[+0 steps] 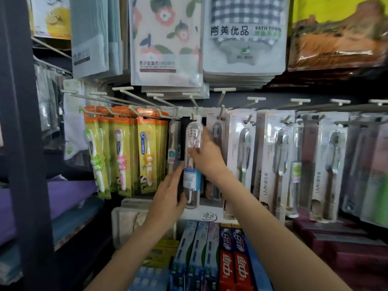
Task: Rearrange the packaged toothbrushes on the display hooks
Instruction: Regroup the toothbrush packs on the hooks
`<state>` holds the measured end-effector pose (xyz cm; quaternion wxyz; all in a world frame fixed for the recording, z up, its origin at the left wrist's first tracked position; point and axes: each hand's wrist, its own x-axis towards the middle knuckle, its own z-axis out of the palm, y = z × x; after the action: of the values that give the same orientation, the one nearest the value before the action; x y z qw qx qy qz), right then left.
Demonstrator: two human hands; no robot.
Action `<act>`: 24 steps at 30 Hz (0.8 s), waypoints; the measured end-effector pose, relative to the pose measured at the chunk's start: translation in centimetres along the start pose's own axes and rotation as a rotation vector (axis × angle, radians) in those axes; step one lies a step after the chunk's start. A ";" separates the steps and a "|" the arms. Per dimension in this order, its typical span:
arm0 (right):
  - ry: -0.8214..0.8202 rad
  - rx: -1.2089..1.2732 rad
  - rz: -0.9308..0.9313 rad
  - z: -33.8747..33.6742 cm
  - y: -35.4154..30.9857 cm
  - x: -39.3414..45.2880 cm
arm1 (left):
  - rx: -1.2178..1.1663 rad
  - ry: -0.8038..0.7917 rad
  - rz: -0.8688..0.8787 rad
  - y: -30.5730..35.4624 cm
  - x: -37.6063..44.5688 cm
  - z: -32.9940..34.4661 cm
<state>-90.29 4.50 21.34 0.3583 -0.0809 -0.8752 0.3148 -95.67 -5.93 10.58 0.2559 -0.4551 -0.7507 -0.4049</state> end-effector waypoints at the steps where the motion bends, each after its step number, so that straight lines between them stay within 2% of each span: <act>1: -0.017 -0.009 0.019 0.2 0.0 -0.6 | -0.010 0.011 0.005 0.1 -0.1 0.0; 4: -0.034 -0.075 -0.003 -0.1 -0.1 -3.6 | -0.021 0.082 0.038 0.6 -0.9 -0.2; 8: 0.089 -0.023 -0.257 -3.1 -0.5 -7.6 | 0.005 0.224 0.096 1.8 -1.4 -0.5; 10: 0.187 0.030 -0.309 -5.3 -0.1 -8.6 | 0.028 0.261 0.137 3.0 -1.1 0.0; 13: 0.324 0.100 -0.239 -8.5 1.7 -9.5 | 0.020 0.276 0.210 5.8 -0.1 1.5; 19: 0.564 0.060 -0.075 -14.3 7.1 -10.6 | -0.005 0.265 0.362 12.9 2.2 4.5; 24: 0.496 0.035 0.066 -15.8 10.5 -9.5 | 0.229 0.232 0.451 16.1 3.9 6.7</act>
<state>-73.51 17.09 18.11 0.5530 -0.1783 -0.7518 0.3119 -83.23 5.72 15.90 0.4737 -0.5294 -0.6368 -0.2995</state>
